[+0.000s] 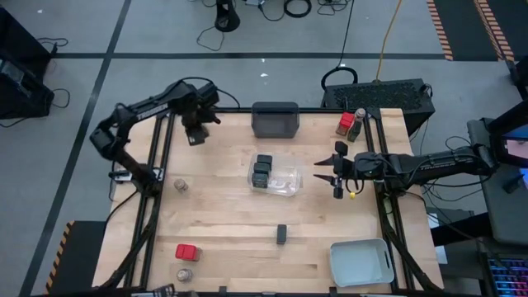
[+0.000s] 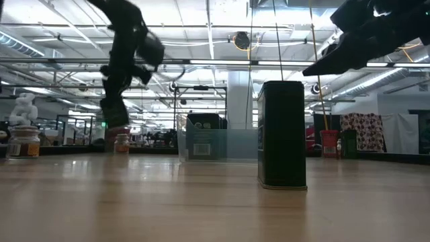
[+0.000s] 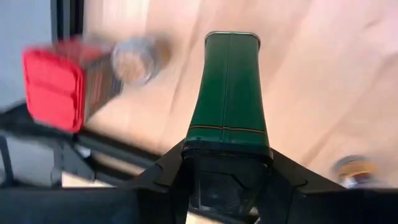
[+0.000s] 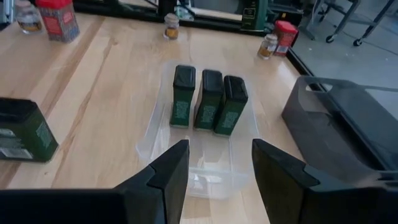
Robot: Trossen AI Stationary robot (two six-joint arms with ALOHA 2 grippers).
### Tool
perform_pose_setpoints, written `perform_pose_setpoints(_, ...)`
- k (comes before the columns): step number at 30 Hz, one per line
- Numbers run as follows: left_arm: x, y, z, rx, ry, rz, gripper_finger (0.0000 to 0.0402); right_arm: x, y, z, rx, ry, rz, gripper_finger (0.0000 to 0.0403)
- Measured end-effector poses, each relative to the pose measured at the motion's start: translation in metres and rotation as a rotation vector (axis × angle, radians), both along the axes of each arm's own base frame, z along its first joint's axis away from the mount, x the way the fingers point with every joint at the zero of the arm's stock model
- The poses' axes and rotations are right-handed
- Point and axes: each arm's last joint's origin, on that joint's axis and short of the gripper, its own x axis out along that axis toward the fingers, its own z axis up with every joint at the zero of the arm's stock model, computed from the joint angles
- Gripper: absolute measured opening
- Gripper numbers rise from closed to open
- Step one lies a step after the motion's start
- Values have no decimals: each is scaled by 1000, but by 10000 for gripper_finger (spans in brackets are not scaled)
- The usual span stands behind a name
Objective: Sort spices by type
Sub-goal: Put the green seasoning into the transparent bin
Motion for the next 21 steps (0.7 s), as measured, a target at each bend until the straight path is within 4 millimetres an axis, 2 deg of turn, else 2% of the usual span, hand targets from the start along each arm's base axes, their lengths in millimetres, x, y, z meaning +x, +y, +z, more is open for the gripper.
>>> perform_pose_setpoints(4,16,-22,18,30,-96,-55,135,1,0,2,1,-22,0,157)
perform_pose_setpoints(9,47,-51,31,73,-213,-176,135,1,0,2,31,-28,-11,157)
perform_pose_setpoints(16,94,-93,54,171,-498,-377,135,1,0,1,67,-26,-26,157)
perform_pose_setpoints(21,124,-111,66,182,-631,-461,135,1,0,1,73,-27,-28,157)
